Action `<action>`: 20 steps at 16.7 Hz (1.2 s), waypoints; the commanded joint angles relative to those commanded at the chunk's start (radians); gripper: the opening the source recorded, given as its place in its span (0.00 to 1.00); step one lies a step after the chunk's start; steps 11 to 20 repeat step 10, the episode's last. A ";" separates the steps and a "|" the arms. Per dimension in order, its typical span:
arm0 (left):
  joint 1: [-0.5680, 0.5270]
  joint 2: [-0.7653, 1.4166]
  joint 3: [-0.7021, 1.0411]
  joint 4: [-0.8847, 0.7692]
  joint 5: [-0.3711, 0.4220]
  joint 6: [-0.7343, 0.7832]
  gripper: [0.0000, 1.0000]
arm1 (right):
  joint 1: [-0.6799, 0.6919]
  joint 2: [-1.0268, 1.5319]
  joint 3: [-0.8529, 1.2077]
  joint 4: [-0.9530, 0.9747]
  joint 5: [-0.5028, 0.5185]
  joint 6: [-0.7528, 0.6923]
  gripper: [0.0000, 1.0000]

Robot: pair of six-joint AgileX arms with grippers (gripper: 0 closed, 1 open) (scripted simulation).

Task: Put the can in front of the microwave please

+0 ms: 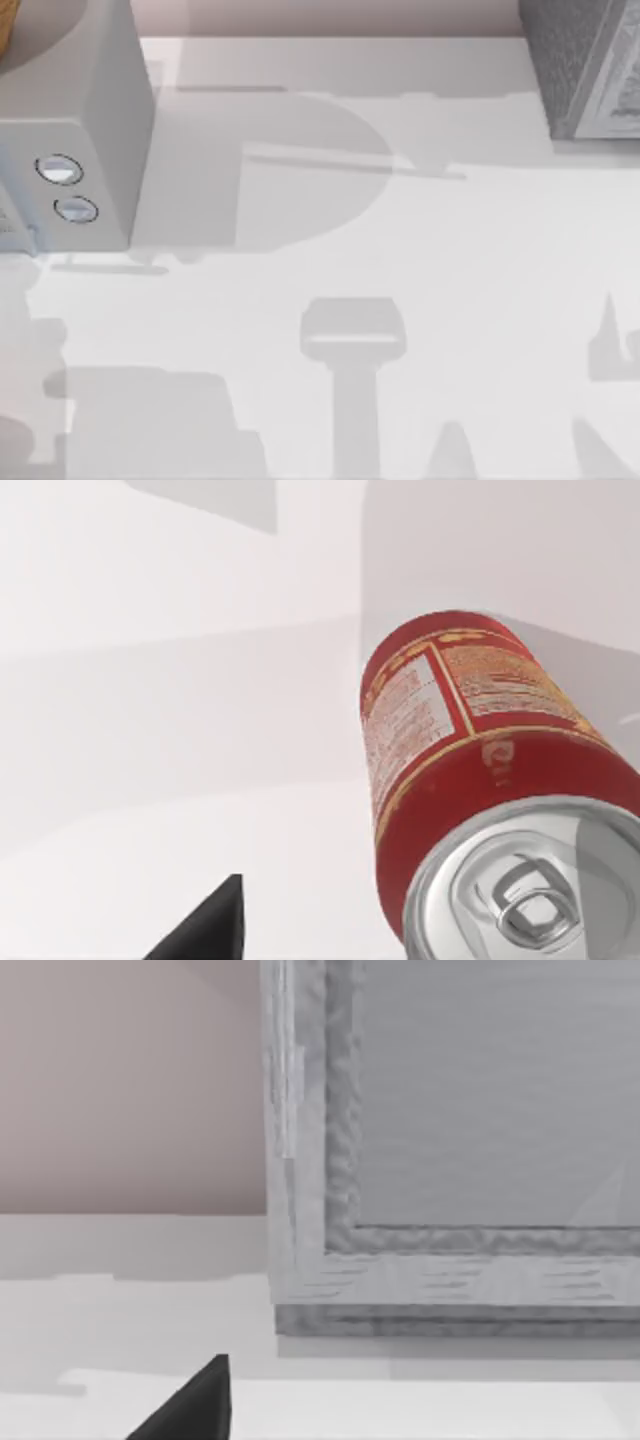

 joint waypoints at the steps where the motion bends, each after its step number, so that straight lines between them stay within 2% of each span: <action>1: 0.000 0.000 0.000 0.000 0.000 0.000 1.00 | 0.000 0.000 0.000 0.000 0.000 0.000 1.00; 4: 0.000 -0.001 0.018 -0.018 0.000 0.000 1.00 | 0.000 0.000 0.000 0.000 0.000 0.000 1.00; 10: -0.003 -0.024 0.139 -0.164 0.000 -0.003 1.00 | 0.000 0.000 0.000 0.000 0.000 0.000 1.00; 20: -0.003 -0.024 0.139 -0.164 0.000 -0.003 1.00 | 0.000 0.000 0.000 0.000 0.000 0.000 1.00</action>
